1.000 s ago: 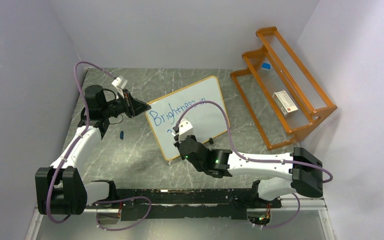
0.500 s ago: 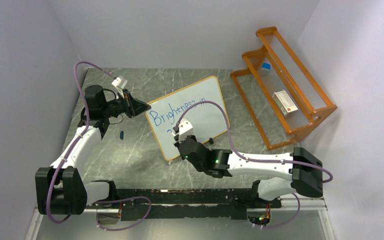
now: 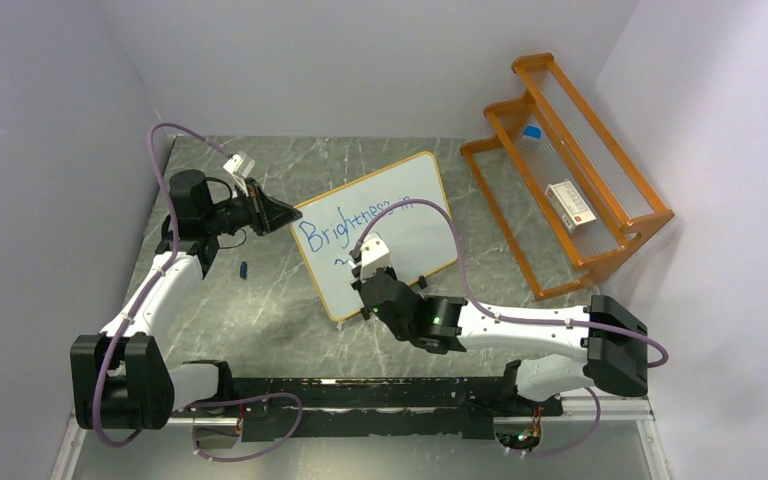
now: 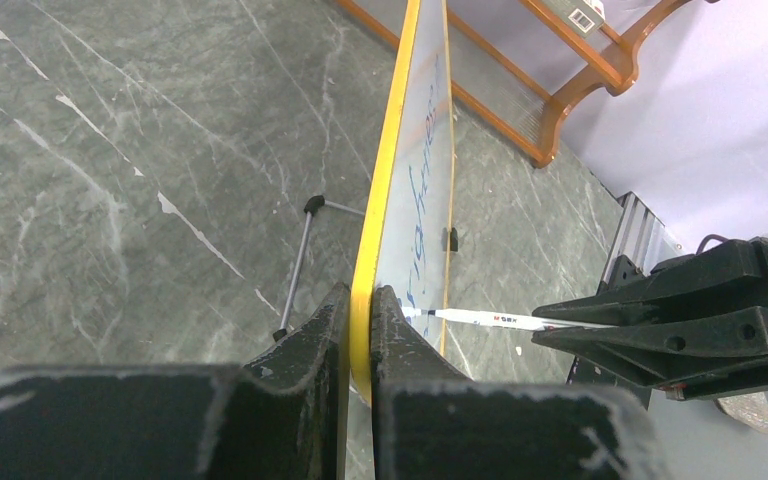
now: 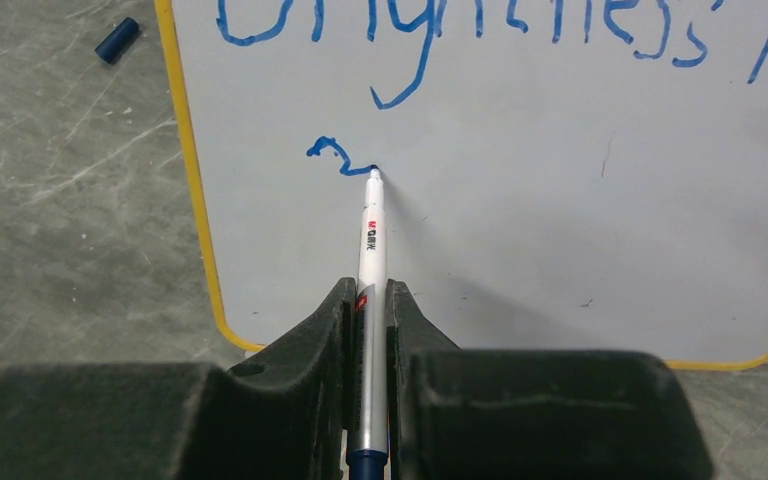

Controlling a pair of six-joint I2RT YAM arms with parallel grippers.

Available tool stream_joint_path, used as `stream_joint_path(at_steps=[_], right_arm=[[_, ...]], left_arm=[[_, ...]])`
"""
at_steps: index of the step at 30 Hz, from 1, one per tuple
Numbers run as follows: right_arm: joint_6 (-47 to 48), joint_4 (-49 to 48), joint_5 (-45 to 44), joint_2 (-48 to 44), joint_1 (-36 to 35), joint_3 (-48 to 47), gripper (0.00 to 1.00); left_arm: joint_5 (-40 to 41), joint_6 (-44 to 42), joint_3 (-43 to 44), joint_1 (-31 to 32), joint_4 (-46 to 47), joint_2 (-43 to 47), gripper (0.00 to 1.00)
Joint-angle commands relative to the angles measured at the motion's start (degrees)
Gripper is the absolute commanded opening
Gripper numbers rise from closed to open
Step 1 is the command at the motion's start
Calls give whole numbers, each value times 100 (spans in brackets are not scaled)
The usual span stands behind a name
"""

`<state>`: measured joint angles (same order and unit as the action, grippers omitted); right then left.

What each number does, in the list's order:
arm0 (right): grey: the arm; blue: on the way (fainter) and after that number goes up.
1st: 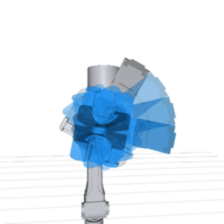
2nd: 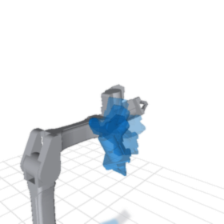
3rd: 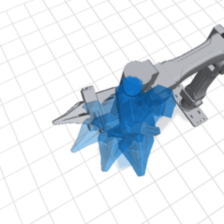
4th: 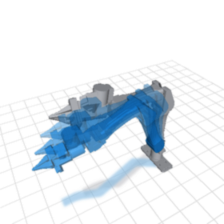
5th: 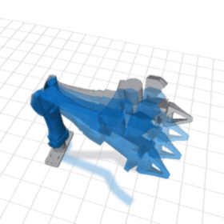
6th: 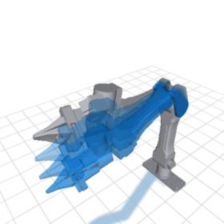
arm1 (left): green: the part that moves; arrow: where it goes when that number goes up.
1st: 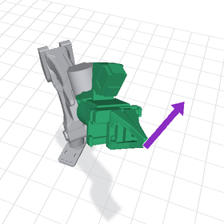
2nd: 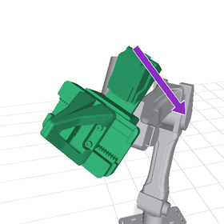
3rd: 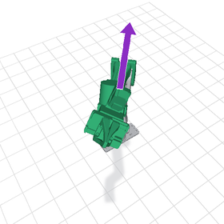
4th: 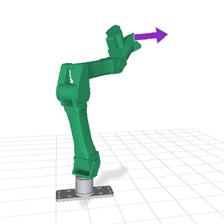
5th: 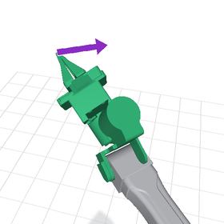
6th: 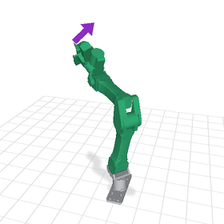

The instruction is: Write a sentence on the whiteboard

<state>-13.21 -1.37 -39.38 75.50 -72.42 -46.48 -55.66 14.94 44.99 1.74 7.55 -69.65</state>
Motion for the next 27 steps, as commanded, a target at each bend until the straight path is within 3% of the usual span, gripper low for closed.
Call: stream_joint_path(at_steps=[1, 27], right_arm=[[107, 5, -180, -80, 134, -5, 0], [166, -23, 28, 43, 212, -176, 0]], left_arm=[[401, -366, -201, 116, -702, -193, 5], [377, -343, -193, 116, -672, -216, 5]])
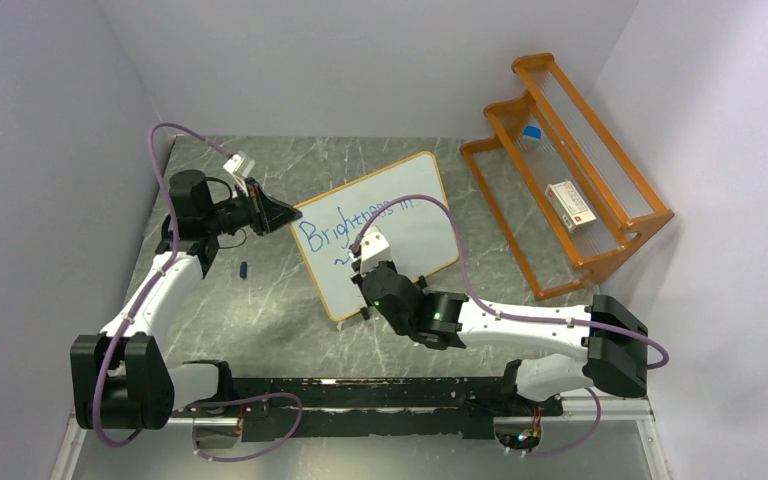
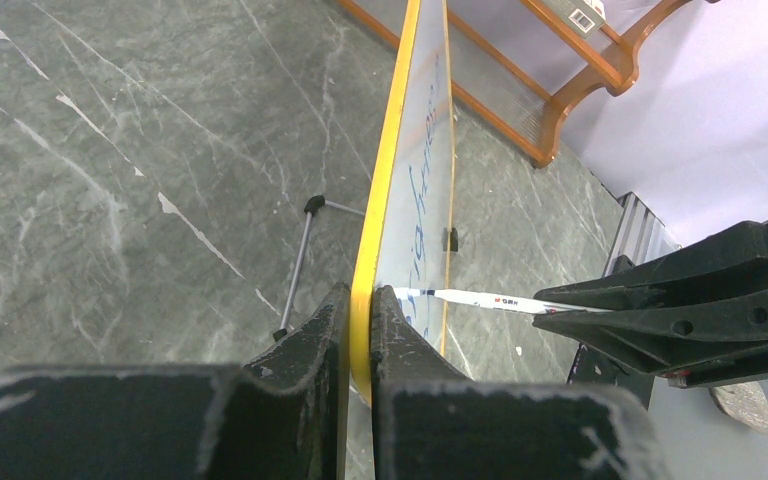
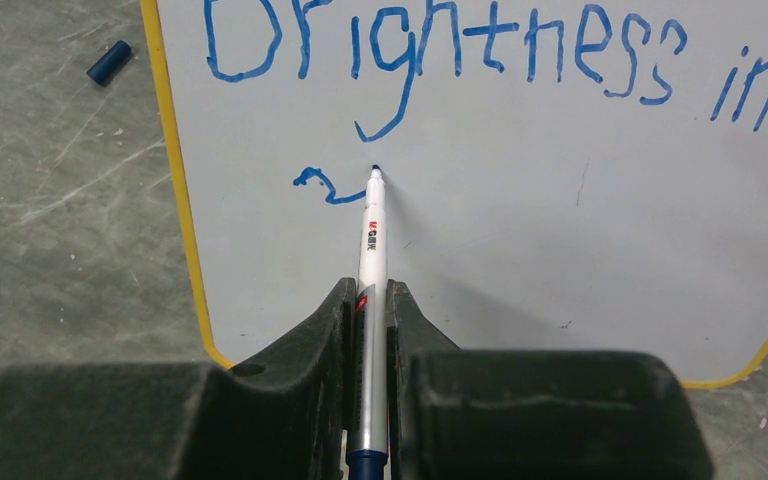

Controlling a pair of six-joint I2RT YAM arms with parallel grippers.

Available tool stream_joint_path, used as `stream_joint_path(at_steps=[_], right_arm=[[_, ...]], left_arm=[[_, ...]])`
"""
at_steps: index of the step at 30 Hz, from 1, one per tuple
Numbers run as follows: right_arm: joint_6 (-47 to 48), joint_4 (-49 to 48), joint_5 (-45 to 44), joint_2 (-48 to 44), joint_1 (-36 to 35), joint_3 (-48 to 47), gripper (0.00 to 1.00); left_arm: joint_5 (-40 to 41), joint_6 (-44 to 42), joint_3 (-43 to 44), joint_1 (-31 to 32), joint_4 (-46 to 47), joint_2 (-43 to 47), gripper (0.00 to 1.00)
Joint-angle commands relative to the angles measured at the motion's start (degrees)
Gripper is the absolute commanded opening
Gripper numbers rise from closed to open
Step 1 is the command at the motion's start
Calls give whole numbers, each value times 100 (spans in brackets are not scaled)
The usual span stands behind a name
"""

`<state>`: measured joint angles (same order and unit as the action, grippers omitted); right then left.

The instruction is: Write a sentence on the whiteboard

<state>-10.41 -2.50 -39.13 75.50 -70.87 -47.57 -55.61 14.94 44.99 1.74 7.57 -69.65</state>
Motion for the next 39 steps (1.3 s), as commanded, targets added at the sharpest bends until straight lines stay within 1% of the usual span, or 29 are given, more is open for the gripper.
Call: stream_joint_path(at_steps=[1, 17, 39], right_arm=[[-171, 143, 28, 31, 56, -54, 0], [-532, 744, 242, -94, 47, 125, 0], [-673, 1146, 423, -84, -114, 23, 0]], left_arm=[[381, -347, -193, 116, -678, -216, 5], [383, -356, -193, 117, -678, -216, 5], [380, -335, -201, 116, -669, -214, 5]])
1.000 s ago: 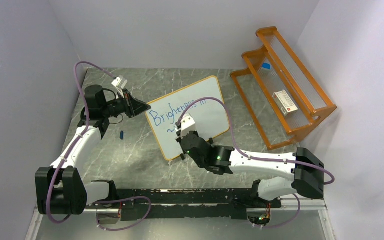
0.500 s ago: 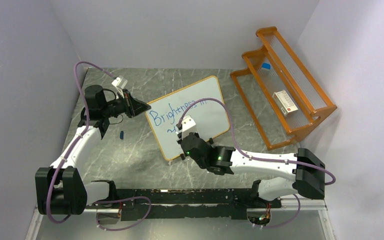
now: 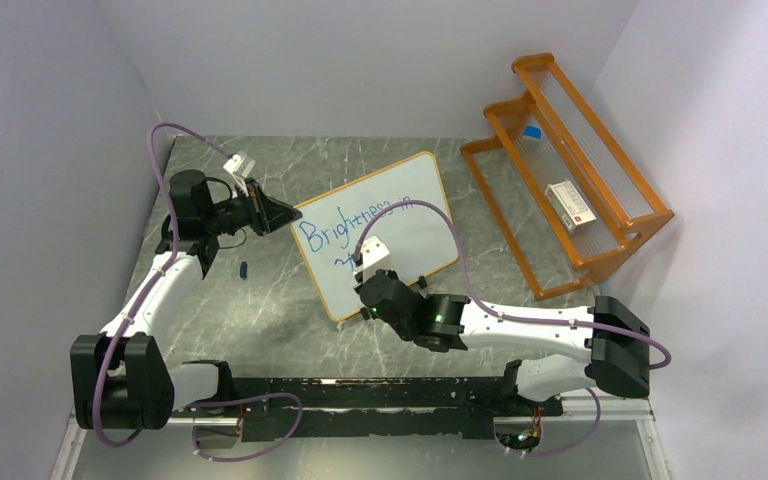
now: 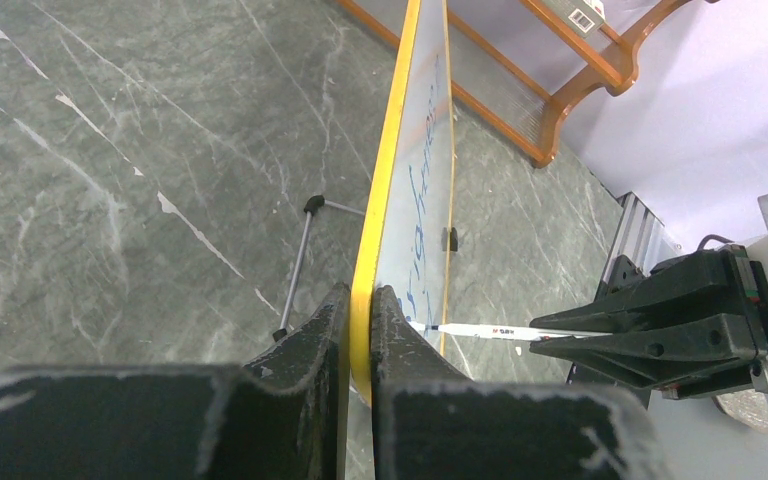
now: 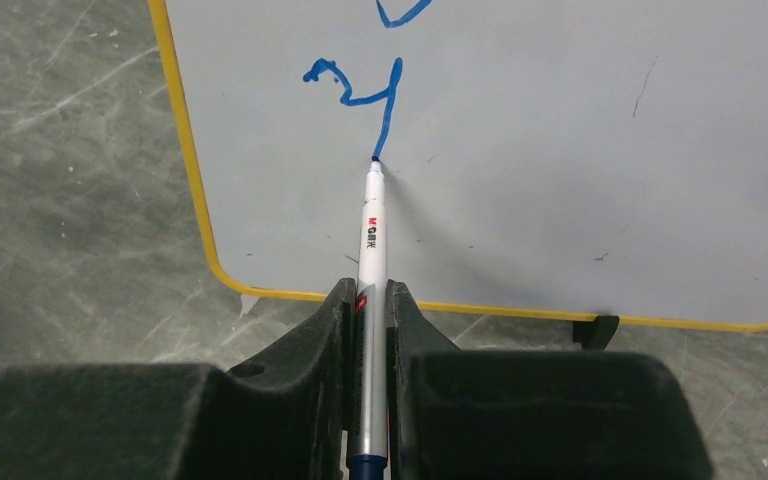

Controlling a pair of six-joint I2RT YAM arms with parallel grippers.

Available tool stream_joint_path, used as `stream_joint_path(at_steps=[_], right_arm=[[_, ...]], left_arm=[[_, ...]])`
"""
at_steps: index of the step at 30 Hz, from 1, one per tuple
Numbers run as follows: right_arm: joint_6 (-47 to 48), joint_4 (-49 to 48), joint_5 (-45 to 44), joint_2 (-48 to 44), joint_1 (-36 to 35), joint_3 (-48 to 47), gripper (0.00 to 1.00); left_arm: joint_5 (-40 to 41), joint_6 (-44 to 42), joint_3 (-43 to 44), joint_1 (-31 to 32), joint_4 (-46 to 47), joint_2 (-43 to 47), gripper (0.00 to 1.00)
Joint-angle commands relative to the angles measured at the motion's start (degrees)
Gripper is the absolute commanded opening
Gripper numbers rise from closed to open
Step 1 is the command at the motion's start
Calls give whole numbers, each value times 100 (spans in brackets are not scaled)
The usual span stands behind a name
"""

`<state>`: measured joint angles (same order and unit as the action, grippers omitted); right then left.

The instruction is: Write a sentence on the whiteboard

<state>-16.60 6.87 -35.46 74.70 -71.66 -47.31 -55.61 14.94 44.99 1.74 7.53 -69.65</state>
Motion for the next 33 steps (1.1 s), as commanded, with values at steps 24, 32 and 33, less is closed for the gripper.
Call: stream_joint_path(at_steps=[24, 32, 33], right_arm=[[84, -145, 33, -10, -120, -300, 0], [146, -83, -151, -333, 58, -197, 0], [141, -115, -141, -357, 106, -177, 0]], left_arm=[[386, -342, -201, 116, -674, -192, 5], [384, -348, -201, 116, -674, -189, 5], [384, -351, -201, 116, -679, -187, 5]])
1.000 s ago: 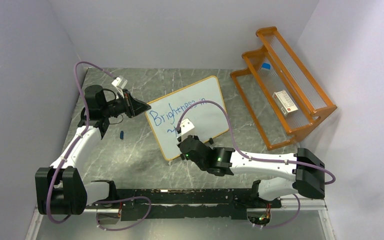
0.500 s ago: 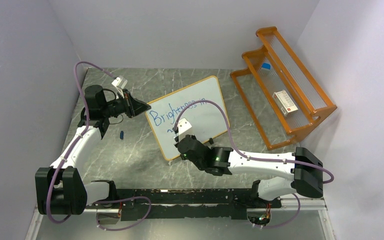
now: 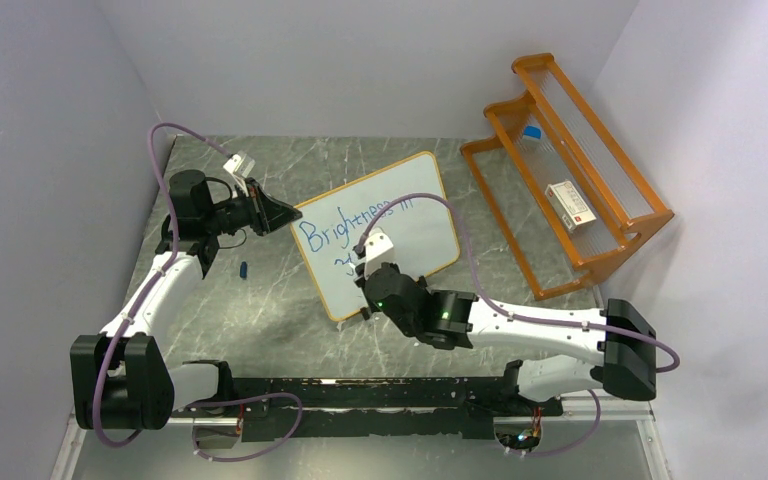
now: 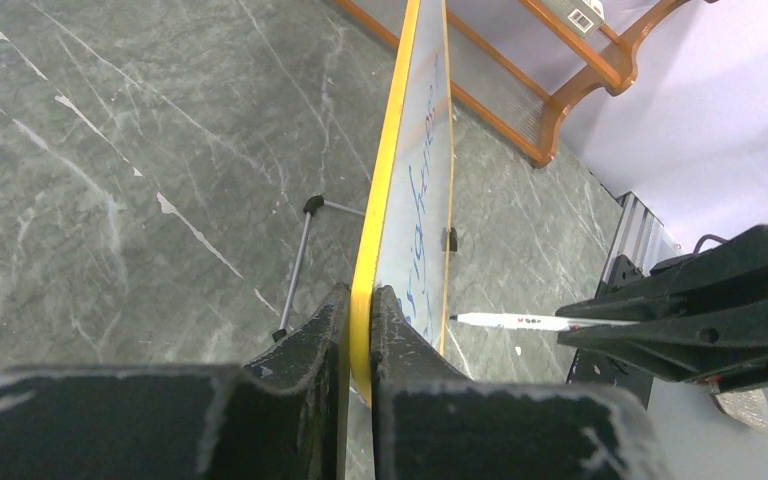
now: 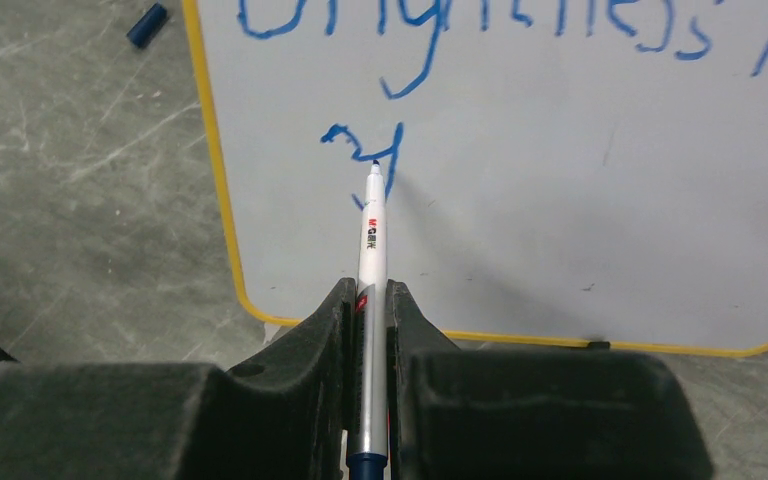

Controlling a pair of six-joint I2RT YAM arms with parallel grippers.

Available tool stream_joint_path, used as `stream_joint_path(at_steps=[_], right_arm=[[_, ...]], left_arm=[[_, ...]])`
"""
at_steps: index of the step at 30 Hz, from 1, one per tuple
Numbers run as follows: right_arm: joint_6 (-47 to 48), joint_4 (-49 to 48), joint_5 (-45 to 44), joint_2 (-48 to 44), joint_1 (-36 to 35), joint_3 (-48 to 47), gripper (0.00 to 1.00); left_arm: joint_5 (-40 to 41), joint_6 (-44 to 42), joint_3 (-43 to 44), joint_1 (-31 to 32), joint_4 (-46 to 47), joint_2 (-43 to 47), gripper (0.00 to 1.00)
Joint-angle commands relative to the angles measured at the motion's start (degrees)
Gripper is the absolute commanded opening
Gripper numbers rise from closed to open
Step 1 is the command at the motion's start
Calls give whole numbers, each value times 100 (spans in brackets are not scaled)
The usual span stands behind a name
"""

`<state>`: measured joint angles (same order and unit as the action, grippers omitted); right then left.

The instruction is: Write a sentence on the whiteboard

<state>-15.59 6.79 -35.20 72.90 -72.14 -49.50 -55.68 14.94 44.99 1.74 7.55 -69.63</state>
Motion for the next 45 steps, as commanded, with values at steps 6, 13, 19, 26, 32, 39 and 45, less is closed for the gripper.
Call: stream_joint_path(at_steps=[6, 13, 19, 26, 32, 39, 45], right_arm=[[38, -246, -148, -135, 403, 29, 0], [116, -416, -8, 41, 515, -47, 0], [136, -461, 81, 152, 541, -86, 0], [119, -389, 209, 172, 546, -75, 0], [59, -273, 266, 91, 543, -4, 0], [-8, -105, 324, 50, 542, 83, 0], [-42, 18, 327, -1, 536, 158, 0]], left_arm=[[365, -345, -201, 118, -685, -209, 5], [385, -361, -193, 125, -694, -209, 5], [381, -367, -193, 125, -694, -218, 5], [381, -354, -184, 125, -694, -228, 5], [386, -357, -184, 125, -685, -230, 5], [393, -355, -189, 127, -685, -231, 5], [403, -360, -184, 125, -701, -235, 5]])
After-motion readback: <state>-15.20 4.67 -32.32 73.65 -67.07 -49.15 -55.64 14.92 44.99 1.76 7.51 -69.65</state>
